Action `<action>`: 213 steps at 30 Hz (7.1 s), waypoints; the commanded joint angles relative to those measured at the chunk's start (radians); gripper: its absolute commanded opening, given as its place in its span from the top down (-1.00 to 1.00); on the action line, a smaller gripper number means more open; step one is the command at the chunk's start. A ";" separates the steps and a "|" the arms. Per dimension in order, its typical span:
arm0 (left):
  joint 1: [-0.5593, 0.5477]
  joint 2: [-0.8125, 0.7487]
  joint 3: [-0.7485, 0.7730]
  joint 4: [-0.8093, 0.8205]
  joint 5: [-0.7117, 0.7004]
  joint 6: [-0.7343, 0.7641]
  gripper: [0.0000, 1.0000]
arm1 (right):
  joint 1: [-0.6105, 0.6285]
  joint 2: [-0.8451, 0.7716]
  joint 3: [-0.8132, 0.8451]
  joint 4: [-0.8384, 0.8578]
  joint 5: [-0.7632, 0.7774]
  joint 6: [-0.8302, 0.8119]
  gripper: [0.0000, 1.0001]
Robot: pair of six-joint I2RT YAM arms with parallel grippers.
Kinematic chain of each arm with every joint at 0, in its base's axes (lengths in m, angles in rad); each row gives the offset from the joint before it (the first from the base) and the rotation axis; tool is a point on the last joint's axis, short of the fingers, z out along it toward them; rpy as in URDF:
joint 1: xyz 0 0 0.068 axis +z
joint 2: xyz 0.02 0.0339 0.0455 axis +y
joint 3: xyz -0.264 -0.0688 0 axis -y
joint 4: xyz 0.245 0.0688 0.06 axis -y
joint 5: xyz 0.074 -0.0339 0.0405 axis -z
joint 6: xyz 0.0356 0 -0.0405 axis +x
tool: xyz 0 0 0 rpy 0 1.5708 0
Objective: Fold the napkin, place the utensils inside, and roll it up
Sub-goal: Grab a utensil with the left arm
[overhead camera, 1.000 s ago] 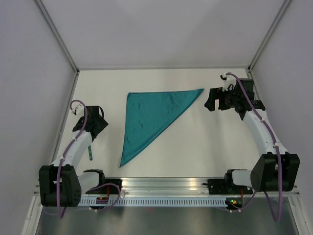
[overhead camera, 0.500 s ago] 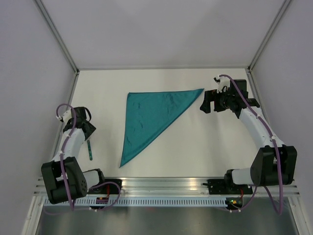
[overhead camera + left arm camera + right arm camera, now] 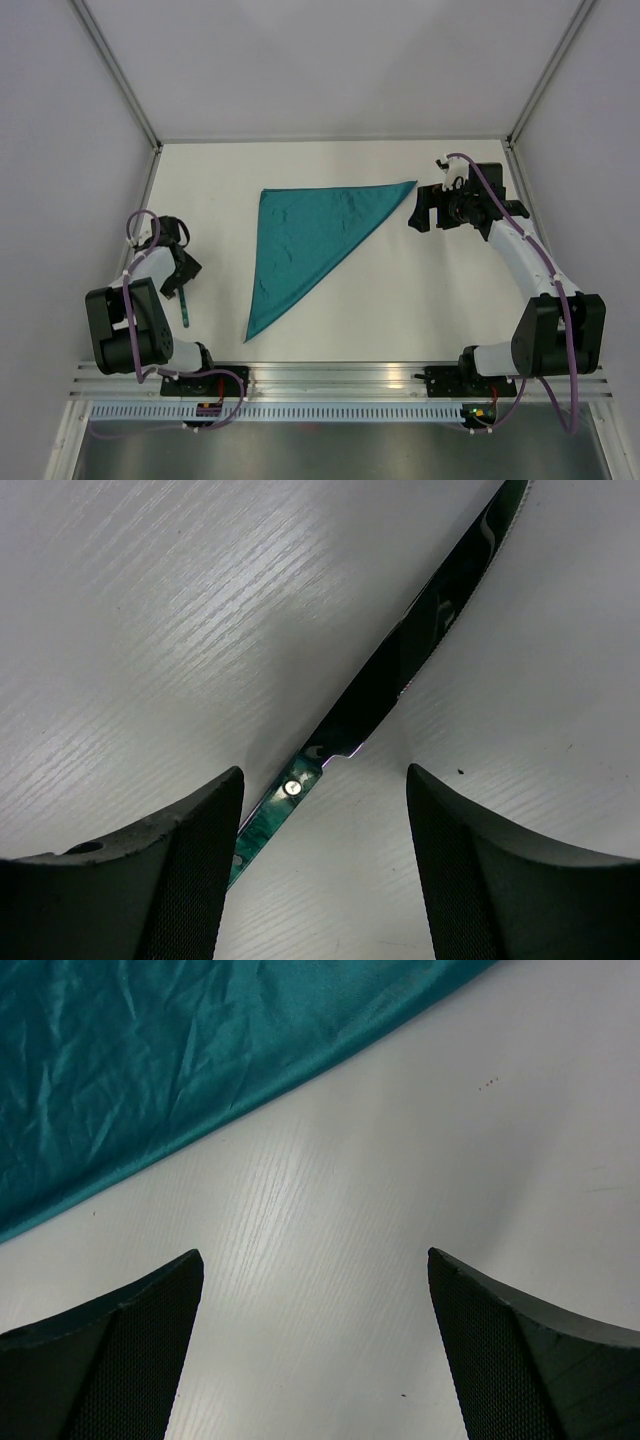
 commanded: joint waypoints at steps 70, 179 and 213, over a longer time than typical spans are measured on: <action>0.002 -0.085 0.200 -0.168 0.065 -0.101 -0.27 | 0.025 0.044 -0.003 0.020 0.042 0.000 -0.93; -0.197 0.121 0.155 -0.154 0.163 -0.091 -0.02 | 0.041 0.067 0.000 0.005 0.096 -0.021 -0.92; -0.220 0.109 0.449 -0.268 0.195 0.269 0.95 | 0.041 0.092 0.008 -0.007 0.099 -0.035 -0.91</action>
